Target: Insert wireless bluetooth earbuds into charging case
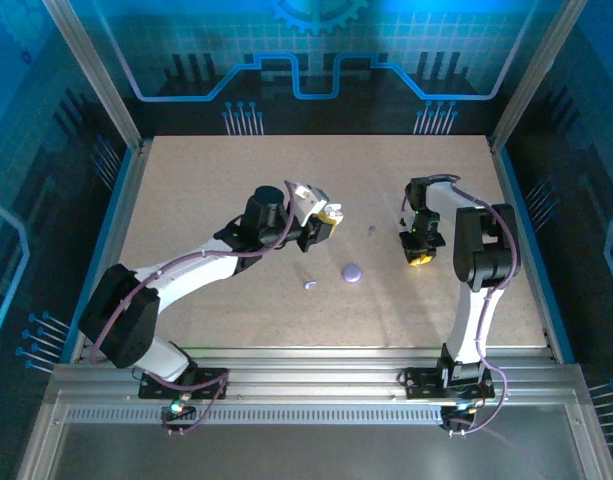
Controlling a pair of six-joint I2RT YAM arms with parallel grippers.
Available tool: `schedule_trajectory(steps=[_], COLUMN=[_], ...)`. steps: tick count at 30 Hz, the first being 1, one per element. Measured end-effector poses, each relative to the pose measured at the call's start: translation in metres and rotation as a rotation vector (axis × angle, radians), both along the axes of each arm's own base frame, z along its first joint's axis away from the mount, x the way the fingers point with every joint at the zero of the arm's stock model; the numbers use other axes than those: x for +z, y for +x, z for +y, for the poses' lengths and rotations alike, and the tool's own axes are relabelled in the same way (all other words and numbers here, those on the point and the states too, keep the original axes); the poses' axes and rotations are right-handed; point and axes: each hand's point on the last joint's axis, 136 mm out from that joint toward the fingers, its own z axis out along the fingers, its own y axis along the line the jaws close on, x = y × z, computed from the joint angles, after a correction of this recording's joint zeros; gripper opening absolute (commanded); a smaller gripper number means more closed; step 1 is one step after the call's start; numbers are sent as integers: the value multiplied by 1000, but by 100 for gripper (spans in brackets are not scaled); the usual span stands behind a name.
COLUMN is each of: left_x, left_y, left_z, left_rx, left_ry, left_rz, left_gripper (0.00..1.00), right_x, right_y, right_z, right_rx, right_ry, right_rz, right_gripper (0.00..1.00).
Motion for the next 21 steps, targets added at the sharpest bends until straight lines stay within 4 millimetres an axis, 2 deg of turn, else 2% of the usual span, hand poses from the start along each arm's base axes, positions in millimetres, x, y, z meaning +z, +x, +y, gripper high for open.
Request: schedule_trajectory(steps=[8, 21], left_x=[-4, -1], left_y=[1, -1], left_z=[-1, -2], left_rx=[-1, -14], left_ry=[4, -3], left_rz=[7, 6], left_gripper=[21, 20], right_x=[3, 28], right_y=[-4, -1], right_z=[-1, 4], right_rx=[-31, -92], right_ry=[-7, 28], right_rz=[-38, -166], right_gripper=[20, 19])
